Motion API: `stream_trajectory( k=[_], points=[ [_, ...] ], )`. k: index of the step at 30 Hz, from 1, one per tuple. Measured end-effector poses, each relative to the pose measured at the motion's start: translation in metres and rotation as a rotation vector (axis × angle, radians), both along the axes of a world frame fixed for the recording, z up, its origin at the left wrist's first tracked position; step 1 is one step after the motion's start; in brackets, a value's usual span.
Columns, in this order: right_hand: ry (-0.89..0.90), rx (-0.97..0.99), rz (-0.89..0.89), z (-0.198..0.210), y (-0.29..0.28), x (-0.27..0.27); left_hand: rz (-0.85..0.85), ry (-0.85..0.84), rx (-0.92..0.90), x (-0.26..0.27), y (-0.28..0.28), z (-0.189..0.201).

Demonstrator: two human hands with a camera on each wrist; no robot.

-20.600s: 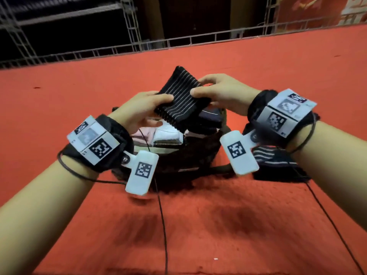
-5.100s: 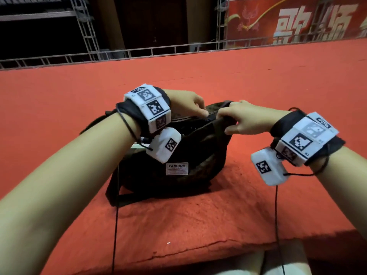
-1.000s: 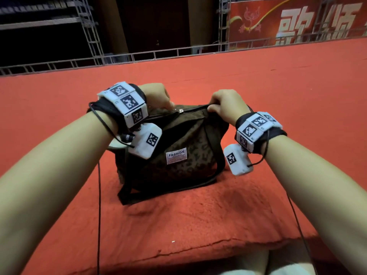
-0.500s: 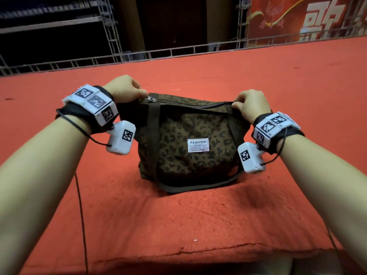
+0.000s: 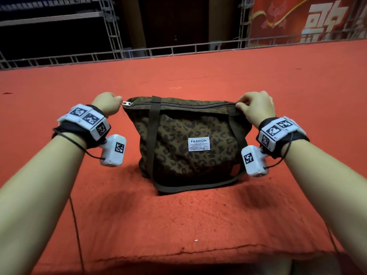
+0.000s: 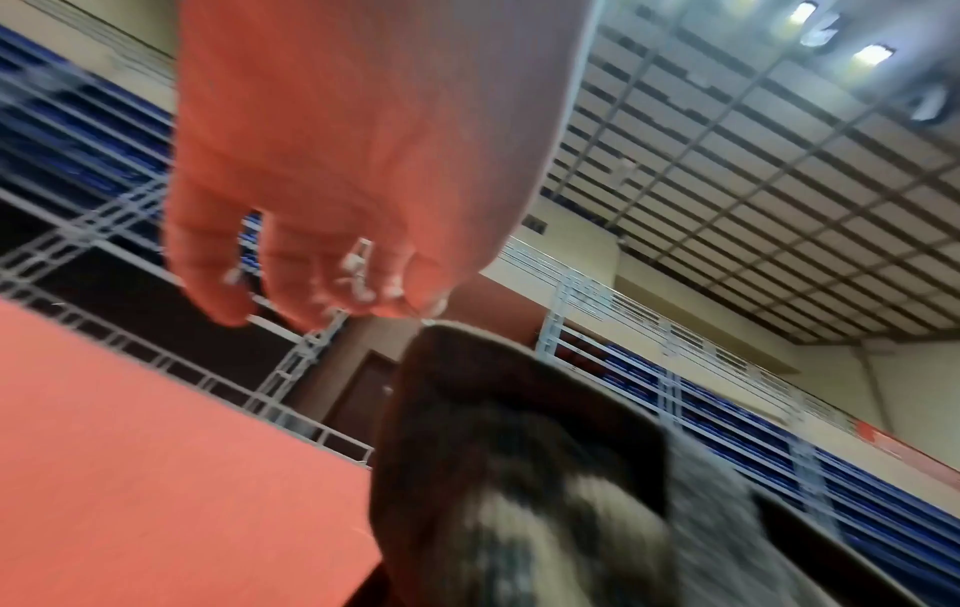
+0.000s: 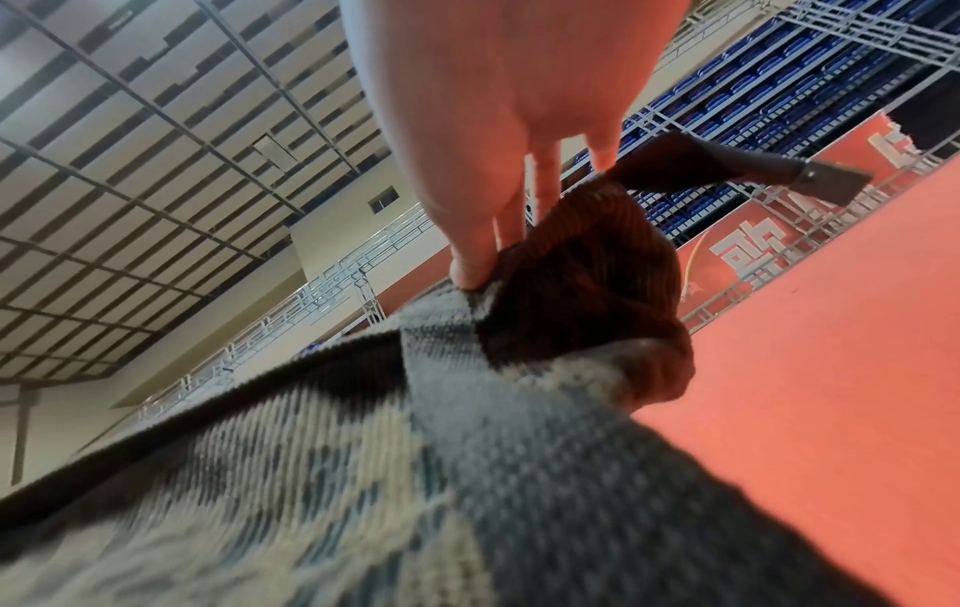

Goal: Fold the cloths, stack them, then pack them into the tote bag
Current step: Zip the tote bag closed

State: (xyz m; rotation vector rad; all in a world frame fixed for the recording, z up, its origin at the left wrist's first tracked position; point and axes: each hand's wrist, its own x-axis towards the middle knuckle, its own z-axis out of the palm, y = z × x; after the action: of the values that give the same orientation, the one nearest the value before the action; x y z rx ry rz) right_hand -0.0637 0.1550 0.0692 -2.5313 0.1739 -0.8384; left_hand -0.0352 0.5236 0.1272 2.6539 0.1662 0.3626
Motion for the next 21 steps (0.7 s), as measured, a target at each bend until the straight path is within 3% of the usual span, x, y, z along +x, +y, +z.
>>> stream_trajectory(
  k=[2,5,8,11,15,18,21],
  points=[
    [-0.003,0.011,0.061,-0.005,-0.008,-0.002,0.011,-0.080,-0.006,-0.002,-0.014,-0.010],
    [0.044,-0.024,0.164,-0.010,-0.019,-0.007,-0.217,-0.188,0.152,-0.012,-0.041,-0.020],
    [0.123,-0.181,0.228,-0.006,-0.017,-0.014,-0.394,-0.049,0.377,-0.018,-0.056,-0.020],
    [0.246,-0.301,0.308,0.000,-0.003,-0.018,-0.458,0.136,0.451,-0.019,-0.060,-0.017],
    [0.300,-0.423,0.356,-0.005,0.012,-0.016,-0.686,0.216,0.257,-0.026,-0.057,-0.021],
    [0.215,-0.470,0.370,-0.006,0.013,-0.012,-0.652,0.040,0.224,-0.024,-0.045,-0.023],
    [0.097,-0.324,0.479,0.001,0.011,-0.010,-0.628,-0.132,0.185,-0.024,-0.041,-0.013]
  ],
)
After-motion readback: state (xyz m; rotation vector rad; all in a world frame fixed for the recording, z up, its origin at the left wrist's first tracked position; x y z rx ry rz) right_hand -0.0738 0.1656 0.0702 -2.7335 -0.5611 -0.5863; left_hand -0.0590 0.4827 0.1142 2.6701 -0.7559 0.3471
